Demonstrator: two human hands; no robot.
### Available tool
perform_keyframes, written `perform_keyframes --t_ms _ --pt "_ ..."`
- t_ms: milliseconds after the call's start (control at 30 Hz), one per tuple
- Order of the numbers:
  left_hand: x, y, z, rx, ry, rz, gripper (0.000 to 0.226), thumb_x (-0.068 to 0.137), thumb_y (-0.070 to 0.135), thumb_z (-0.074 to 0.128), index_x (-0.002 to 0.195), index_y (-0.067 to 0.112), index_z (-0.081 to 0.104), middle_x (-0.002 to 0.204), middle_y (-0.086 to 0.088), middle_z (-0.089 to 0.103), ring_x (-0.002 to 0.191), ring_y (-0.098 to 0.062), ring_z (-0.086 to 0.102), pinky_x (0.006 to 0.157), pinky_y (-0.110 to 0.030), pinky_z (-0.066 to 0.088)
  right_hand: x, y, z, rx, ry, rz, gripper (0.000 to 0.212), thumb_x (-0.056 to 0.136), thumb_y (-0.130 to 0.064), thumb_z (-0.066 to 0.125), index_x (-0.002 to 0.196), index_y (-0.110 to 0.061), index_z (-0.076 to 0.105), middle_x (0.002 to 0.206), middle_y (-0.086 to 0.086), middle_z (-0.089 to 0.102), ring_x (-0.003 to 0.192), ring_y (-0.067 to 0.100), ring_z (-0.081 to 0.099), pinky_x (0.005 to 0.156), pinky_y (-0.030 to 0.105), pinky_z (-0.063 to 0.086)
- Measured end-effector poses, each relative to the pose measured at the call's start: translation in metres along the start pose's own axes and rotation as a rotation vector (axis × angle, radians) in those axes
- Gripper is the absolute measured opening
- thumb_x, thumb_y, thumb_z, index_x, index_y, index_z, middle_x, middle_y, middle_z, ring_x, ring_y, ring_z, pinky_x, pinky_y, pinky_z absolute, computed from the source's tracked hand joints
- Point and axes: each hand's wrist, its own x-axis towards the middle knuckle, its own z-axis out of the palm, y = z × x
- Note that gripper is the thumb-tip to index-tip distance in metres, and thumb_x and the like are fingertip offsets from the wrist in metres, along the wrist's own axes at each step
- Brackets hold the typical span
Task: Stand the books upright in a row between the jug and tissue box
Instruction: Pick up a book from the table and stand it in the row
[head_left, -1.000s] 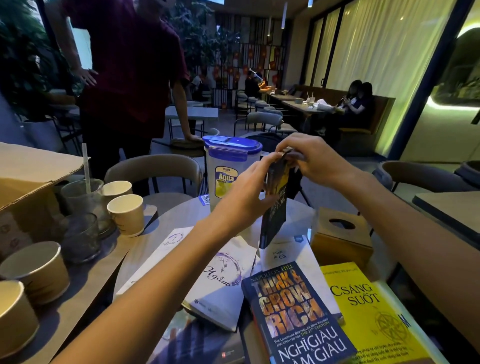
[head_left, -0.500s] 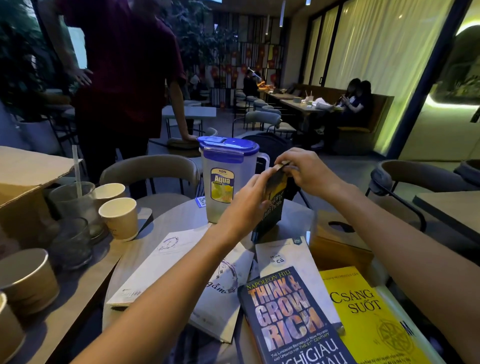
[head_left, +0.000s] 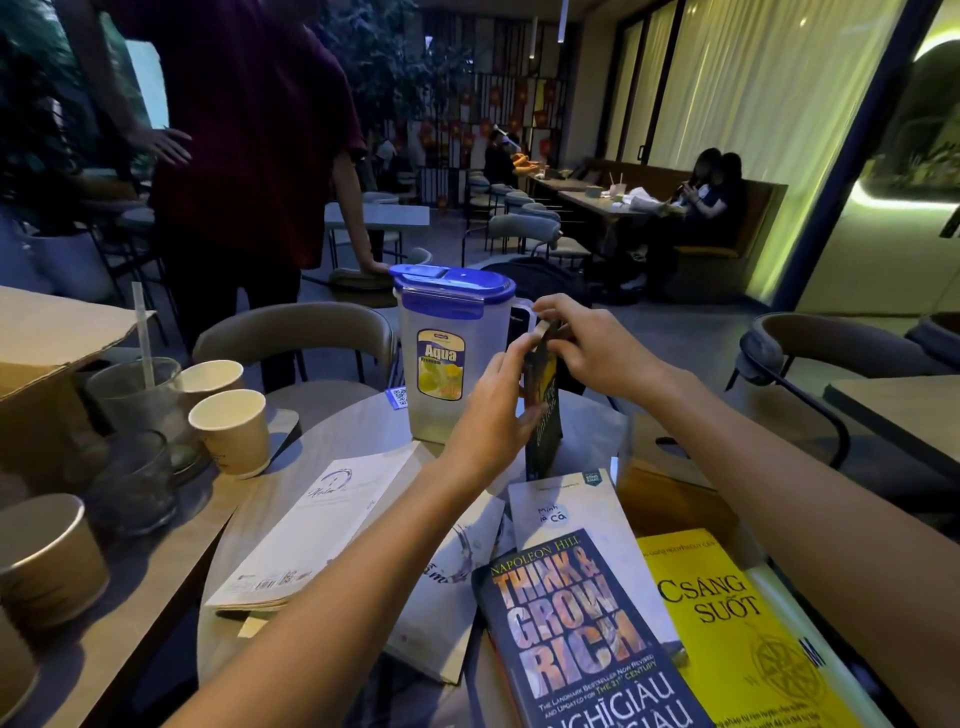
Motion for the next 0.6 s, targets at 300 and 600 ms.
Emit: perform_keyframes --t_ms 300,600 --pt "0.003 0.006 -0.016 0.054 0.018 0.035 0.07 0.088 0.021 0.073 0.146 0.026 0.035 0.125 -0.001 0.05 0.103 -0.011 0.058 0.087 -0.026 0.055 -0.002 0.001 0.004 -0.013 -0.001 0.007 0.054 0.096 -0.003 0.059 0.145 -0.019 0.041 0.119 0.009 0.063 0.102 0.019 0.067 0.09 0.035 0.057" --pt "-0.012 0.015 -0.047 0.108 -0.012 0.041 0.044 0.095 0.027 0.063 0.135 0.02 0.048 0.111 0.0 0.055 0.093 -0.014 0.061 0.079 -0.034 0.058 -0.018 -0.026 -0.028 -0.053 0.064 -0.065 0.038 0.095 -0.001 0.06 0.132 -0.011 0.056 0.123 0.007 0.06 0.098 0.015 0.06 0.084 0.027 0.051"
